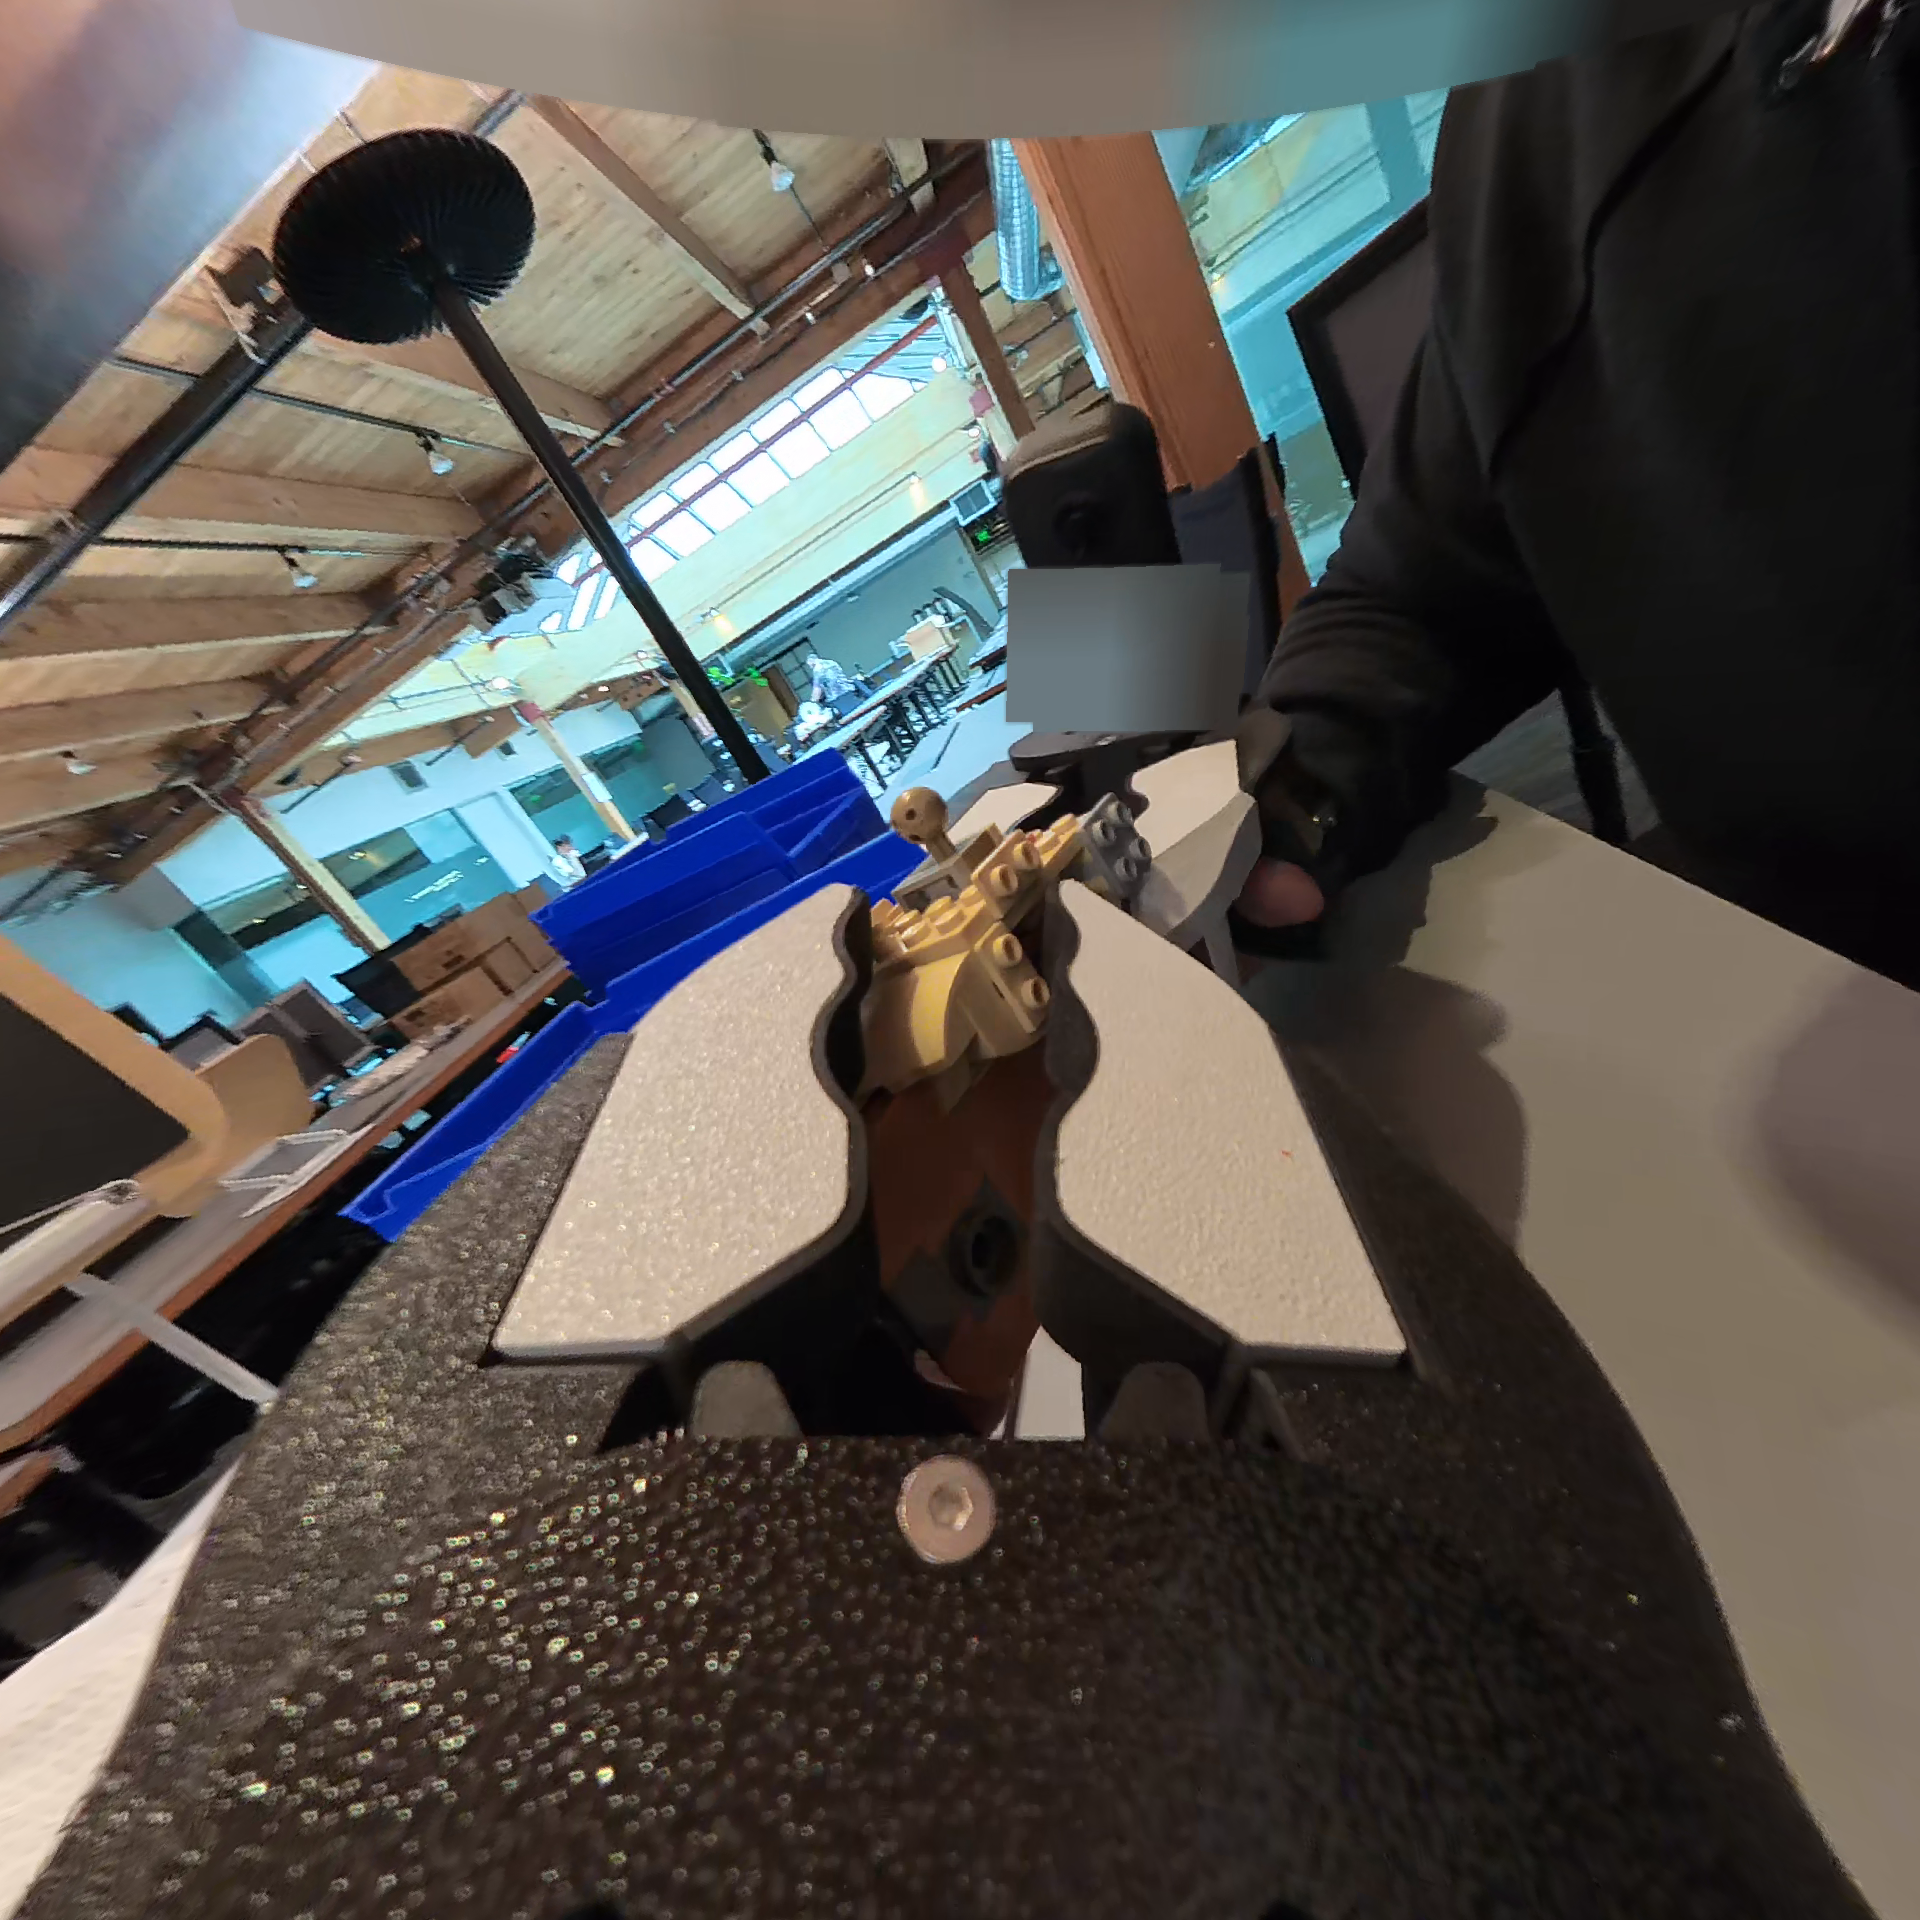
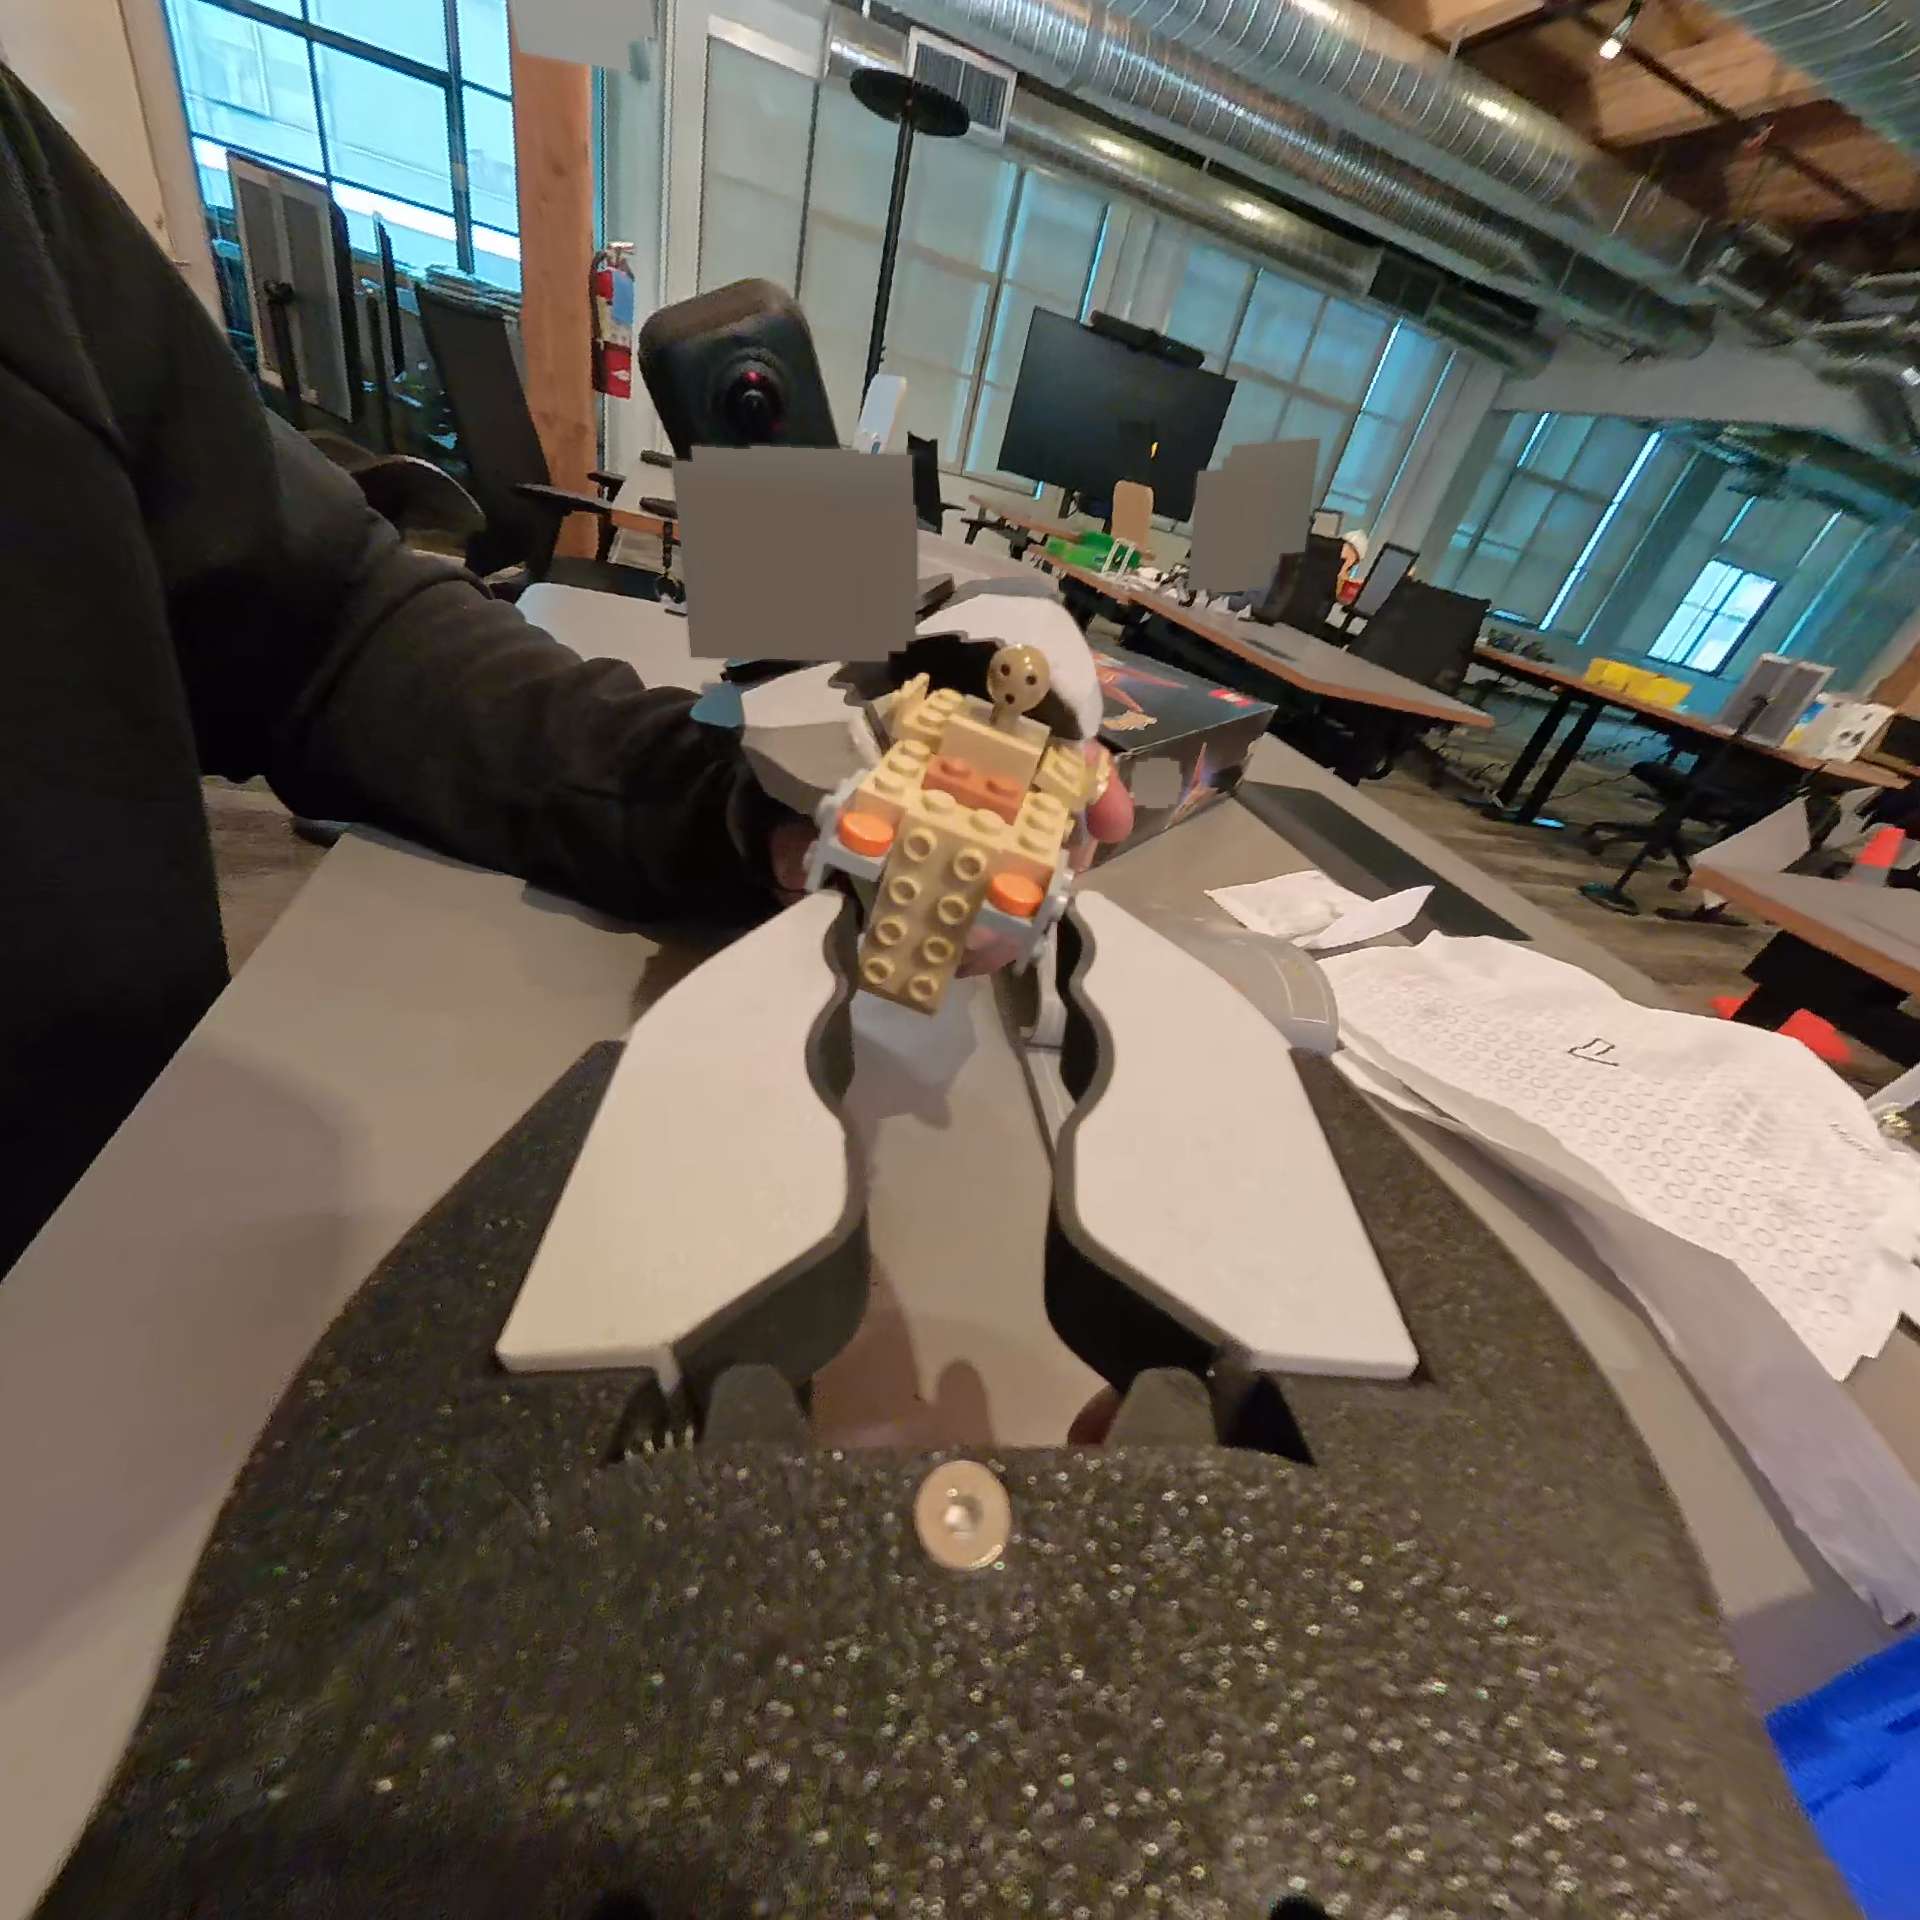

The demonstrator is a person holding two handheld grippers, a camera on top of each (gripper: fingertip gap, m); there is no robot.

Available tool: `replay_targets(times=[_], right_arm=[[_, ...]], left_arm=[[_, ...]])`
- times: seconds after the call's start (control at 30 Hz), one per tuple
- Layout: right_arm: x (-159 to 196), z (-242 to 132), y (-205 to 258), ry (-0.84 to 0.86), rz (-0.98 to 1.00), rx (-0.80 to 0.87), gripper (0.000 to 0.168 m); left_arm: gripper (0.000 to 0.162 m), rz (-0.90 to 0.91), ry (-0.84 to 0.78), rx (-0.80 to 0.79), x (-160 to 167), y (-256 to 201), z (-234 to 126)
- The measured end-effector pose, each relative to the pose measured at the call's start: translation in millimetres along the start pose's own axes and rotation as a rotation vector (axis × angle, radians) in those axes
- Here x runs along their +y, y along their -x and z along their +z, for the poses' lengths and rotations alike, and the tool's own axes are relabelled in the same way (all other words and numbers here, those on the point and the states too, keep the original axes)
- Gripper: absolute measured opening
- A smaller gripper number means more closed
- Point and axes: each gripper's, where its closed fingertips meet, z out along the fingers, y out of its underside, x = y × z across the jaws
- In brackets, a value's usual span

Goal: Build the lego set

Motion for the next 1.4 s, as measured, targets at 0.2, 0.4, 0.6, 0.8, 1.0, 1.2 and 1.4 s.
replay_targets(times=[0.2,0.4,0.6,0.8,1.0,1.2,1.4], right_arm=[[-4.3,-0.8,-2.7,-0.061,0.014,0.025,0.035],[-5.9,1.0,-6.9,-0.063,0.034,0.066,0.04],[-2.4,2.2,-14.8,-0.015,0.076,0.13,0.04],[12.5,3.0,-18.4,0.059,0.276,0.108,0.04],[10.2,4.5,-16.7,0.042,0.298,0.093,0.037],[9.8,4.8,-19.6,0.015,0.33,0.099,0.033],[8.4,7.6,-16.1,0.0,0.319,0.084,0.032]], left_arm=[[0.031,0.033,-0.009,-0.046,-3.7,1.9,1.4],[0.031,0.044,-0.006,-0.098,-4.8,6.2,2.8],[0.031,0.041,0.016,-0.143,-0.7,10.5,4.4],[0.031,0.016,0.03,-0.193,2.0,18.6,3.7],[0.031,-0.008,0.061,-0.196,9.7,20.0,4.6],[0.03,-0.025,0.055,-0.182,9.7,15.7,9.1],[0.03,-0.04,0.042,-0.171,8.2,12.4,11.8]])
